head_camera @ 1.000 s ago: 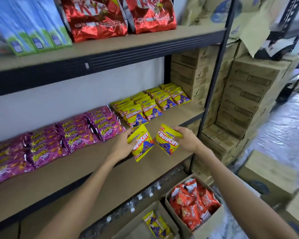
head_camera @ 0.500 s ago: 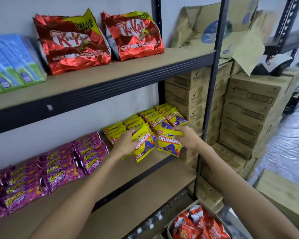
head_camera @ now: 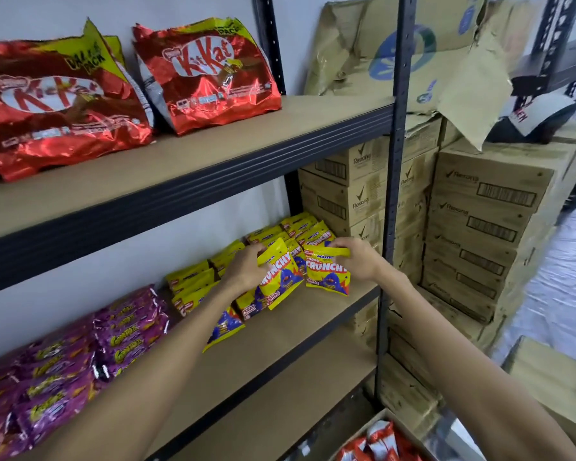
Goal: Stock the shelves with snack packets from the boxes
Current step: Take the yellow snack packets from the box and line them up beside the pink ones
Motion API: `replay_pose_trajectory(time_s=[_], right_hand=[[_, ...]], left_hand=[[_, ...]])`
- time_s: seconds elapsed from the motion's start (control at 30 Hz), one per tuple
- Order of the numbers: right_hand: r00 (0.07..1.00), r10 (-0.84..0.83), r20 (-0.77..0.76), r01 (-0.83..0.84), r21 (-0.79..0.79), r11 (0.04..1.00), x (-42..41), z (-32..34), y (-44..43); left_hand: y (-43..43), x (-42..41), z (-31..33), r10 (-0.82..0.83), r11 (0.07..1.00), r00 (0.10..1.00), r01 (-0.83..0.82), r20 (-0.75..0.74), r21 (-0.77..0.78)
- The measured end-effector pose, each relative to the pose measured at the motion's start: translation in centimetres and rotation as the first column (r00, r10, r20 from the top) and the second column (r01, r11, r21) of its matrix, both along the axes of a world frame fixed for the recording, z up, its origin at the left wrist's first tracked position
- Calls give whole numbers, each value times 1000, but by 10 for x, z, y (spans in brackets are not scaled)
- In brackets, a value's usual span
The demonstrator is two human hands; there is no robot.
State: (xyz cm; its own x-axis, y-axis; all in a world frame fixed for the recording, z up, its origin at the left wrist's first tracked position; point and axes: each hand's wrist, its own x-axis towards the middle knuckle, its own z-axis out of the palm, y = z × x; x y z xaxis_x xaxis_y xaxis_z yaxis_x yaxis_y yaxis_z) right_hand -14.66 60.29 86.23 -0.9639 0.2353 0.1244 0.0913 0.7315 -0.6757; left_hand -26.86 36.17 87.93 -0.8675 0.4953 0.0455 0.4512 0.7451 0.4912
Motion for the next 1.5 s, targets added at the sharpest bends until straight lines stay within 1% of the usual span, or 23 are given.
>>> replay_pose_trajectory(time_s=[0.17, 0.27, 0.4, 0.47, 0.63, 0.73, 0.77, 0.83, 0.97, 1.07, 1.17, 1.23, 1.27, 1.4, 1.5], right_hand=[[998, -63, -12, 63, -39, 997, -17, -7, 29], [996, -86, -9, 86, -15, 996, -29, -12, 43], [993, -116, 22, 116, -9, 993, -45, -17, 52], [990, -141, 12, 141, -3, 990, -52, -20, 53], [985, -168, -41, 169, 35, 985, -64, -28, 54], [981, -183, -67, 187, 52, 981, -71, -31, 53], [980, -187, -70, 191, 58, 980, -73, -32, 53], [980, -186, -78, 191, 63, 980, -77, -34, 53], [979, -179, -98, 186, 69, 980, -81, -38, 55], [979, -176, -102, 185, 92, 978, -83, -38, 57], [978, -179, -110, 191, 104, 976, -85, -41, 60], [973, -201, -111, 216, 139, 967, -87, -45, 60], [970, -218, -111, 235, 172, 957, -89, -46, 60], [949, -265, -172, 307, 310, 900, -95, -52, 51], [937, -261, -231, 336, 399, 853, -99, -60, 44]], left_hand=[[37, -33, -10, 18, 997, 999, -15, 36, -71], [56, -50, -17, 42, 994, 996, -32, 85, -109], [76, -65, -26, 71, 980, 993, -52, 94, -192], [84, -66, -29, 69, 972, 995, -50, 77, -228], [93, -60, -39, 103, 951, 992, -120, -74, -285], [92, -59, -48, 101, 954, 991, -122, -88, -275], [92, -60, -53, 92, 955, 993, -110, -79, -277], [92, -61, -60, 43, 943, 996, -65, -73, -326], [91, -62, -68, -18, 917, 990, -40, -142, -396], [95, -58, -68, -56, 890, 970, -58, -235, -453], [95, -49, -69, -126, 865, 922, -78, -365, -496], [95, -43, -72, -169, 857, 890, -79, -423, -510], [95, -41, -75, -180, 854, 886, -75, -428, -515], [96, -33, -79, -145, 875, 922, -50, -359, -481], [96, -30, -80, -140, 885, 932, -33, -334, -464]])
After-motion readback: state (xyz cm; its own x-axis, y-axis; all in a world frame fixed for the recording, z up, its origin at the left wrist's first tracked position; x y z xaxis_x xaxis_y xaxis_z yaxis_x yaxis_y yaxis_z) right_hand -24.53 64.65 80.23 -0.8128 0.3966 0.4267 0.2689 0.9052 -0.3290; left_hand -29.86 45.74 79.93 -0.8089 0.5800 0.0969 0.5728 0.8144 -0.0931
